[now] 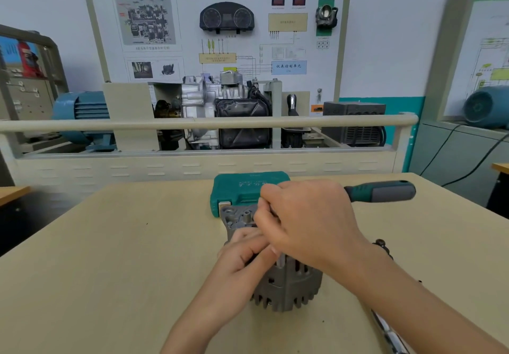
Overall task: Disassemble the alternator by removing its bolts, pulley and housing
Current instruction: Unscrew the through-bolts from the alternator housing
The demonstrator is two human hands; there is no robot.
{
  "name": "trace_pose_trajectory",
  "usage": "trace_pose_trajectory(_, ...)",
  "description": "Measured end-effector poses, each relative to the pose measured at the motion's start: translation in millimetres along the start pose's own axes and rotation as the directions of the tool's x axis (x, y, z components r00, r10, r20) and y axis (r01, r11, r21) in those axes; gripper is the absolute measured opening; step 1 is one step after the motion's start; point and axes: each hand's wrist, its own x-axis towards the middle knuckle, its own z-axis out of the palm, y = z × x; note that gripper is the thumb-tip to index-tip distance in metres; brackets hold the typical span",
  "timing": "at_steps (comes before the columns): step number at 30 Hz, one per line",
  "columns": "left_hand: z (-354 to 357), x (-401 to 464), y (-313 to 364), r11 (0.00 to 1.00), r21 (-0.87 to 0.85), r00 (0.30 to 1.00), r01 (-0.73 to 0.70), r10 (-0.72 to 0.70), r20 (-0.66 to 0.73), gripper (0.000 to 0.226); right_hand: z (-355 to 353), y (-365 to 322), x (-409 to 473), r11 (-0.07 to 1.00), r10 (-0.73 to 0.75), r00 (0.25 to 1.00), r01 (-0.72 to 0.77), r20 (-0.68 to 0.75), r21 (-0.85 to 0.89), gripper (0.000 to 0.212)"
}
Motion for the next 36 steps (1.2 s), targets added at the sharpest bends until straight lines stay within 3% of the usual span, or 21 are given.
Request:
trace_pose_trajectory(5,3.4,-1.7,-4.3,1.000,0.007,0.999,-0.031,0.031,-0.034,0.045,0.5,4.0,-2.9,0.997,-0.038,0.997,0.042,-0.060,0.069,0.032)
trace_pose_trajectory(11,7.9,-2.9,-4.7,0.998,0.017,0.995,-0.063,0.064,-0.081,0.044,4.1,7.3,-4.0,0.992,-0.031,0.995,0.043,-0.094,0.120,0.034)
trace_pose_trajectory(16,4.9,-1.7,-6.0,0.996,-0.083,0.993,-0.042,0.033,-0.113,0.025,16.5,7.2,3.1,0.883,0.011,0.989,0.058,-0.145,0.466,0.039)
trace_pose_trajectory(20,-8.1,-0.7,-12.3,0.969,-0.245,0.999,-0.015,0.006,-0.040,0.038,27.2,-5.4,14.7,0.866,-0.080,0.978,0.165,-0.194,0.472,0.032)
trace_pose_trajectory(25,-15.8,2.5,-18.0,0.988,-0.145,0.998,-0.046,0.053,0.044,0.054,28.4,3.2,18.4,0.835,-0.108,0.990,0.139,-0.089,0.532,0.035)
trace_pose_trajectory(28,-15.3,2.9,-13.3,0.994,-0.098,0.998,-0.054,0.058,0.033,0.035,19.6,2.9,12.5,0.870,-0.122,0.992,0.127,-0.040,0.477,0.030)
trace_pose_trajectory(31,-12.4,2.0,-7.7,0.992,-0.120,0.999,-0.032,0.030,-0.018,0.015,9.5,-4.2,10.5,0.971,-0.053,0.998,0.045,0.031,0.234,0.027)
trace_pose_trajectory(34,-6.3,-1.2,-4.5,0.992,-0.124,0.993,-0.022,0.008,-0.115,0.039,8.4,-18.2,10.3,0.997,0.064,0.997,-0.061,0.048,-0.054,0.022)
trace_pose_trajectory(36,-0.1,-4.4,-2.3,0.992,-0.121,0.981,-0.018,-0.006,-0.193,0.049,9.3,-31.9,8.2,0.988,0.116,0.993,-0.111,0.039,-0.108,0.030)
